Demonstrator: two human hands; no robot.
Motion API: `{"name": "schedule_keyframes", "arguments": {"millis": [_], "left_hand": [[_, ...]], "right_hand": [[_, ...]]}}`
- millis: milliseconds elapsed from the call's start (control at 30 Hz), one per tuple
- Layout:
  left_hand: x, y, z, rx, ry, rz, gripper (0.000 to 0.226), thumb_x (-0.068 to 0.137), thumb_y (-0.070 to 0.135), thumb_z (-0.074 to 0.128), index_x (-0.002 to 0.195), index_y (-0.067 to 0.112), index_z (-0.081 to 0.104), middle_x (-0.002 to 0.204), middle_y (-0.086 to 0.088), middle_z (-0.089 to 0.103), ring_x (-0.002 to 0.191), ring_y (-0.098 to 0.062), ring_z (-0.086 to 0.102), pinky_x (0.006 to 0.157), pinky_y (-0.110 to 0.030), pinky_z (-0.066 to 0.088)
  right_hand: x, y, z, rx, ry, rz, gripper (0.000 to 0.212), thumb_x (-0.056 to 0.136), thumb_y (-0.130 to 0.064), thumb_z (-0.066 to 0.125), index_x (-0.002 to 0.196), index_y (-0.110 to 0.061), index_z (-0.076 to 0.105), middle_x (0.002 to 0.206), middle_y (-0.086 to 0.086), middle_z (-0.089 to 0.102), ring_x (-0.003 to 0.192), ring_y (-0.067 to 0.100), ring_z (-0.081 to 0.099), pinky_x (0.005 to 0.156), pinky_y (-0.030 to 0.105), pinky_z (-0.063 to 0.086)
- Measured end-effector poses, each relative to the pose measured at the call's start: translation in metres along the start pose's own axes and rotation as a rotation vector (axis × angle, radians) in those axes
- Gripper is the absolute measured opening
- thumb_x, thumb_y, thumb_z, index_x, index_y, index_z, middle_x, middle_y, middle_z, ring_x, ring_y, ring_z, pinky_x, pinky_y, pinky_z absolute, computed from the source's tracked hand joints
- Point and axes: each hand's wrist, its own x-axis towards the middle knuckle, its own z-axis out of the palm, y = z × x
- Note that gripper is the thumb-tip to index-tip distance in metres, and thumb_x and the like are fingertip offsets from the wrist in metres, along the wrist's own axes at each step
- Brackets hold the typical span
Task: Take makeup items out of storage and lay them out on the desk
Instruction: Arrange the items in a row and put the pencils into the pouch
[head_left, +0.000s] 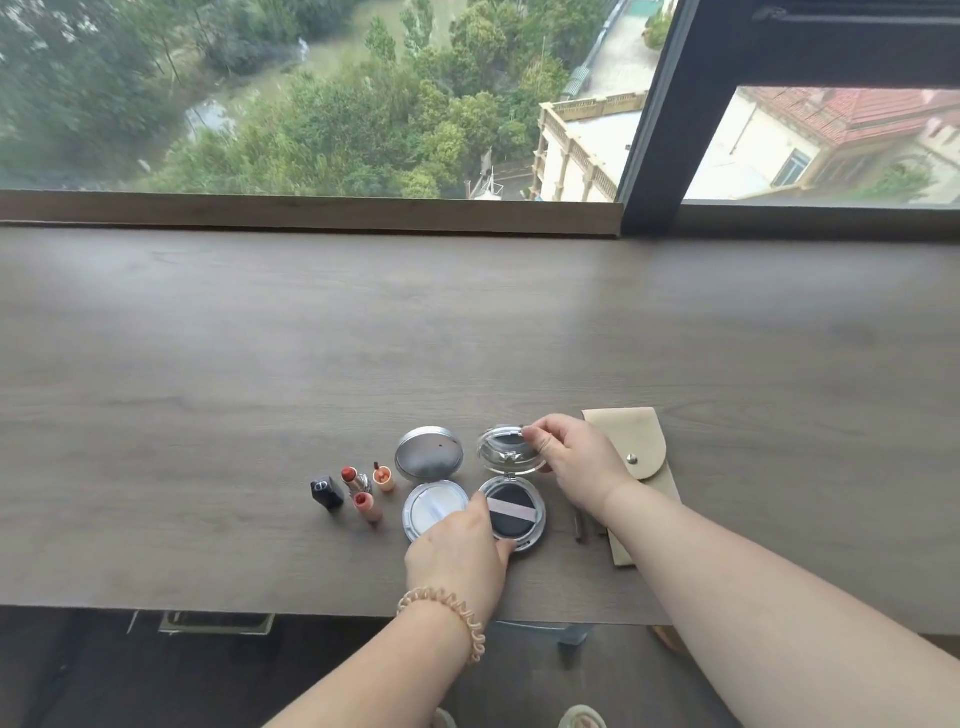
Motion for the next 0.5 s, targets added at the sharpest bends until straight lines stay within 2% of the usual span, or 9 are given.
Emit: {"name": "schedule_keyframes", "arguments": {"millis": [100, 233, 333, 400, 500], "left_hand": [[0.000, 0.000, -0.002, 0.010, -0.011, 0.005, 0.033, 0.086, 0.049, 0.051, 0.112, 0.028, 0.047, 0.106, 0.005, 0.067, 0.102, -0.021, 0.063, 0.074, -0.031, 0.046], [-0.004, 0.001, -0.005, 0.002, -0.022, 0.014, 0.033, 0.088, 0.046, 0.048, 0.115, 0.028, 0.045, 0.109, 0.005, 0.066, 0.104, -0.021, 0.061, 0.076, -0.032, 0.046], [-0.007, 0.004, -0.010, -0.019, 0.019, 0.019, 0.039, 0.089, 0.046, 0.046, 0.124, 0.029, 0.040, 0.113, 0.006, 0.065, 0.106, -0.020, 0.061, 0.077, -0.030, 0.045], [-0.008, 0.008, -0.013, -0.035, 0.047, 0.031, 0.044, 0.090, 0.045, 0.045, 0.131, 0.029, 0.036, 0.115, 0.007, 0.064, 0.107, -0.019, 0.060, 0.077, -0.029, 0.044], [-0.011, 0.015, -0.014, -0.080, 0.068, 0.039, 0.046, 0.089, 0.042, 0.047, 0.133, 0.031, 0.037, 0.114, 0.008, 0.065, 0.108, -0.017, 0.059, 0.079, -0.030, 0.046]], "right_hand": [[-0.006, -0.003, -0.005, -0.014, 0.030, -0.009, 0.013, 0.090, -0.038, 0.057, 0.089, -0.027, 0.063, 0.079, -0.006, 0.066, 0.079, 0.018, 0.061, 0.077, 0.035, 0.049], [-0.025, 0.005, -0.023, -0.024, 0.332, 0.010, 0.017, 0.088, -0.035, 0.059, 0.094, -0.021, 0.066, 0.086, -0.003, 0.068, 0.084, 0.015, 0.061, 0.080, 0.033, 0.048], [-0.050, 0.027, -0.024, -0.329, 0.483, 0.062, 0.014, 0.081, -0.037, 0.066, 0.087, -0.025, 0.069, 0.092, -0.001, 0.066, 0.094, 0.022, 0.058, 0.085, 0.037, 0.039], [-0.063, 0.039, -0.015, -0.544, 0.469, 0.063, 0.017, 0.072, -0.045, 0.072, 0.077, -0.029, 0.069, 0.092, -0.001, 0.062, 0.097, 0.025, 0.053, 0.085, 0.039, 0.035], [-0.070, 0.045, 0.002, -0.692, 0.437, 0.066, 0.027, 0.057, -0.052, 0.078, 0.061, -0.030, 0.064, 0.088, -0.002, 0.058, 0.095, 0.026, 0.050, 0.082, 0.040, 0.037]]}}
